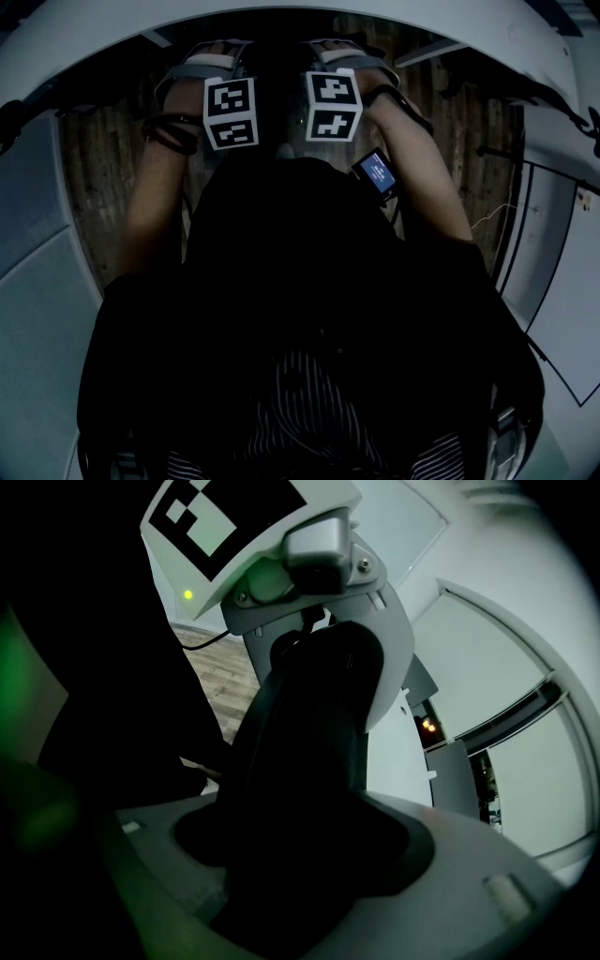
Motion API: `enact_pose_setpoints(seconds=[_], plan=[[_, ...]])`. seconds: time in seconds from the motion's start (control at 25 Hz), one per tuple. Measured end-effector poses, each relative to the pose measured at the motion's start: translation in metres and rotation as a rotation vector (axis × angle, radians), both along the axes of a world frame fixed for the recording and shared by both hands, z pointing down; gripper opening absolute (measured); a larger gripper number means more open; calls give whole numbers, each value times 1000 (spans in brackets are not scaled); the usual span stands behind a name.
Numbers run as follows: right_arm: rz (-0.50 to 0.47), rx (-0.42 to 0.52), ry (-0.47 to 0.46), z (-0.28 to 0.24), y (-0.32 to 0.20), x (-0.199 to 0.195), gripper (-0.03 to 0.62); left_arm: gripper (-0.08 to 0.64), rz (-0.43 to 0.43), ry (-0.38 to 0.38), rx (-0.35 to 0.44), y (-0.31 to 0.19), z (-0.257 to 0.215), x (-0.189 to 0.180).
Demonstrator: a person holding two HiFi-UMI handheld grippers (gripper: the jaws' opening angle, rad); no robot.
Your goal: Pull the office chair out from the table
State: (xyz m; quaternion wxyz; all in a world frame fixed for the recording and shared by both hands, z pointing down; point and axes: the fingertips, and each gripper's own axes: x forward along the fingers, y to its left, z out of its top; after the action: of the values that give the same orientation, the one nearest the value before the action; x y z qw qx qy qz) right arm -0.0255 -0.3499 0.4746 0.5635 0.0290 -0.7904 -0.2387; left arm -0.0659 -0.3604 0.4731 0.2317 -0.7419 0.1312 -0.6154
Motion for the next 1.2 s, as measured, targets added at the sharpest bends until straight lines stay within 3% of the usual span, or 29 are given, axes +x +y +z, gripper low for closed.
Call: enact_pose_setpoints(seconds=[0.44, 1.2], plan=[[-11, -5, -4, 0, 34, 12, 321, 325, -23, 5, -5, 35, 0, 14], [47, -45, -8, 4, 199, -18, 327, 324, 65, -21, 29, 197, 7, -17]])
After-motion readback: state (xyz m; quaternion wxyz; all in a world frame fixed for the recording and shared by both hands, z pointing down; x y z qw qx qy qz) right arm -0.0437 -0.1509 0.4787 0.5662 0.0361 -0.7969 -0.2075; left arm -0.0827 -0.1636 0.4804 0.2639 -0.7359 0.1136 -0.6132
